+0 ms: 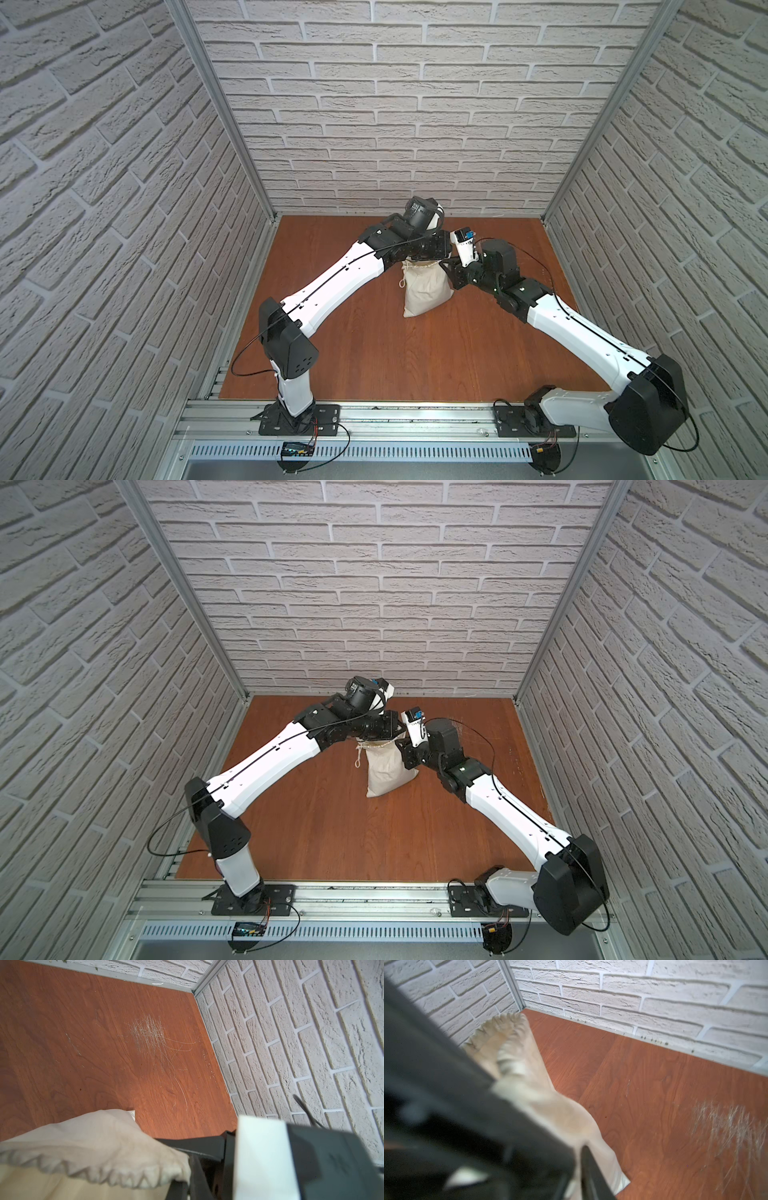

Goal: Close the soil bag
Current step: Frap the soil bag at the center of the board.

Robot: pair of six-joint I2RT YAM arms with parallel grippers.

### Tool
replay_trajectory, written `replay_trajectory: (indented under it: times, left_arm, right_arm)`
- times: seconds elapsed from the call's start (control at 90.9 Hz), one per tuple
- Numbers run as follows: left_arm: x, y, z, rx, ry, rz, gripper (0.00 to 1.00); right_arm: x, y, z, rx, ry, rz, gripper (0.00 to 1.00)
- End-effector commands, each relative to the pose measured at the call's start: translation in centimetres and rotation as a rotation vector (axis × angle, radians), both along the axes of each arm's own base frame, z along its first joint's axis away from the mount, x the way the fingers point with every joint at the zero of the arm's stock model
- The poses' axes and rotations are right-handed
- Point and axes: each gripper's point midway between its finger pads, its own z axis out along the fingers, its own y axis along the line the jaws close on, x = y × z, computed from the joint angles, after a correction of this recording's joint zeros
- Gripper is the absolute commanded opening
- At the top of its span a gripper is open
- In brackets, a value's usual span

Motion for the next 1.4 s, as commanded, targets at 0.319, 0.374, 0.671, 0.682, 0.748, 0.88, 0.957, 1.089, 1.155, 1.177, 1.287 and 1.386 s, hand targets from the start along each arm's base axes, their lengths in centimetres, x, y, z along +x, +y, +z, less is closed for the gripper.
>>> replay_trajectory:
  times: [0.319, 0.374, 0.671, 0.682, 0.748, 0.88, 0.957, 1.089, 1.155, 1.177, 1.287, 1.386]
  left_arm:
    - [-1.9, 3.1, 6.1, -0.032, -0.157, 0.006, 0.54]
    - [-2.6, 4.2, 6.8, -0.034, -0.180, 0.026, 0.65]
    - [-4.2, 11.9, 1.2, 0.150, -0.123, 0.221, 0.83]
    - [-4.2, 12.1, 0.9, 0.153, -0.116, 0.226, 0.83]
    - [-4.1, 12.7, -0.3, 0.157, -0.095, 0.242, 0.83]
    - [-3.1, 12.7, -2.0, 0.142, -0.047, 0.242, 0.79]
    - [-2.3, 12.5, -2.8, 0.146, -0.024, 0.237, 0.76]
    - [-0.9, 12.6, -3.7, 0.124, 0.004, 0.241, 0.73]
    - [-0.4, 12.3, -3.8, 0.099, 0.013, 0.232, 0.72]
    - [-0.3, 12.2, -3.8, 0.092, 0.015, 0.226, 0.72]
    - [0.0, 11.5, -4.1, 0.082, 0.026, 0.209, 0.70]
    - [0.5, 11.2, -4.3, 0.081, 0.028, 0.207, 0.66]
  right_arm:
    - [-1.3, -0.9, 2.9, 0.096, -0.059, -0.065, 0.03]
    - [-1.6, -0.8, 2.9, 0.095, -0.055, -0.060, 0.03]
    - [-2.5, -0.8, 2.0, 0.103, -0.043, -0.053, 0.03]
    - [-2.5, -0.7, 1.9, 0.104, -0.041, -0.052, 0.03]
    - [-2.6, -0.6, 2.0, 0.107, -0.040, -0.045, 0.03]
    - [-3.2, -0.4, 1.9, 0.116, -0.037, -0.029, 0.03]
    - [-3.6, -0.4, 1.9, 0.120, -0.039, -0.027, 0.03]
    - [-4.0, -0.3, 1.9, 0.126, -0.038, -0.018, 0.03]
    - [-4.1, -0.2, 1.7, 0.122, -0.032, -0.012, 0.03]
    - [-4.2, -0.2, 1.6, 0.120, -0.030, -0.011, 0.03]
    - [-4.3, -0.1, 1.4, 0.115, -0.028, -0.010, 0.03]
    - [-4.5, 0.1, 1.4, 0.119, -0.027, -0.006, 0.03]
